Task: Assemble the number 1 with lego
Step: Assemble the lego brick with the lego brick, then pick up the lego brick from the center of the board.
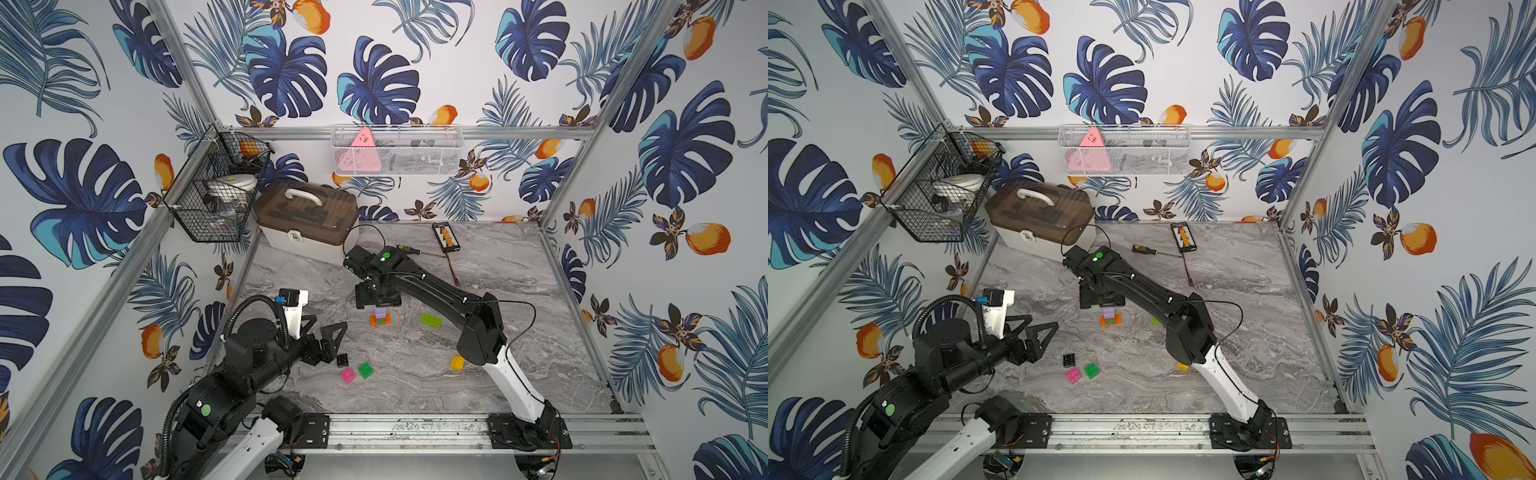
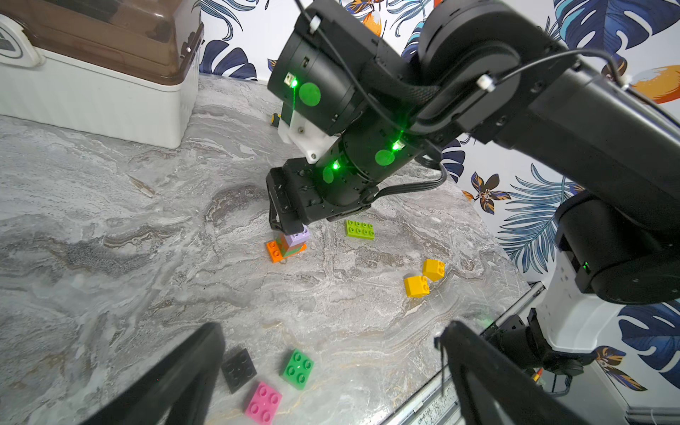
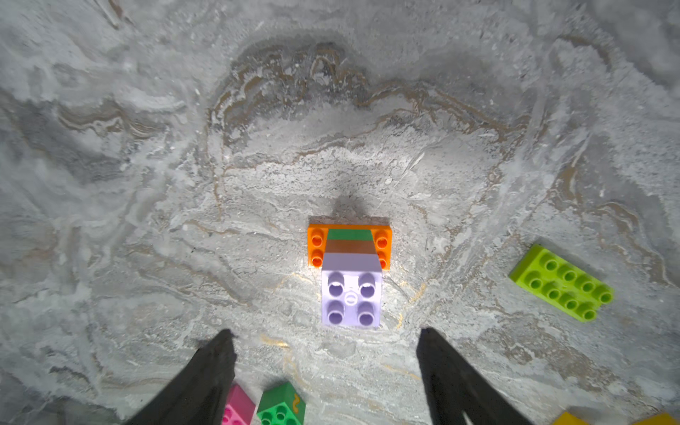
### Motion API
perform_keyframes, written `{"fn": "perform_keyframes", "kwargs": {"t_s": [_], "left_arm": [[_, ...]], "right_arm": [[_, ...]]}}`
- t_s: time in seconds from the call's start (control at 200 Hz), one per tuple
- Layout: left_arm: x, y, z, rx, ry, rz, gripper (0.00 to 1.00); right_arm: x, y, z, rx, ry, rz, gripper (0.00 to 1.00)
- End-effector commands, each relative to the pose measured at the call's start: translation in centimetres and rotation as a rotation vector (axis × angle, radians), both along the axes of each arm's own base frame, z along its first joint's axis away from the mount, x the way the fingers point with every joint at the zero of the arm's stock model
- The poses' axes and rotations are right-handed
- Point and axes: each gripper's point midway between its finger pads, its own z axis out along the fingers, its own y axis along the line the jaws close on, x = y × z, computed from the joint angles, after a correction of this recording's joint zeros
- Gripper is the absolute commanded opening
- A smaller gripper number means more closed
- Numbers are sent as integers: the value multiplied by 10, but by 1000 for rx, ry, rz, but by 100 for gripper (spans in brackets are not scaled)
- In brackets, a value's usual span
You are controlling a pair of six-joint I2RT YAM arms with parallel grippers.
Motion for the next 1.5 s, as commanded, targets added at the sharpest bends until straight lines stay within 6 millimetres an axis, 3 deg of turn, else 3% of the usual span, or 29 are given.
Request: {"fn": "perform_keyframes", "kwargs": {"t_s": [0.0,0.25,0.395,0.49,0.635,0.751,0.876,1.091,1.491], "left_arm": [[1,-1,3,-5,-11,-4,99],[1,-1,3,-7,-10,-6,99],[3,-5,1,-3,8,-19,99],[5,-9,-2,1,27,-35,99],[9,-15,-8,10,59,-52,99],[10,-16,-9,13,65,-55,99],[10,-15,-10,14,66,-50,99],[10,-14,-9,13,62,-47,99],[7,-12,-7,8,44,-46,99]], "right_arm": [[3,1,22,41,-39,-1,84],[2,-19,59,87,-103,-9,85],[-14,-71,74,70,-132,-49,81],[-31,-117,71,82,-131,-112,80],[-74,-181,62,57,-99,-201,79],[-107,-211,43,39,-31,-263,78],[-127,-238,18,6,16,-336,77],[-142,-241,-29,16,147,-404,75],[-138,-240,-61,-68,187,-435,67]]}}
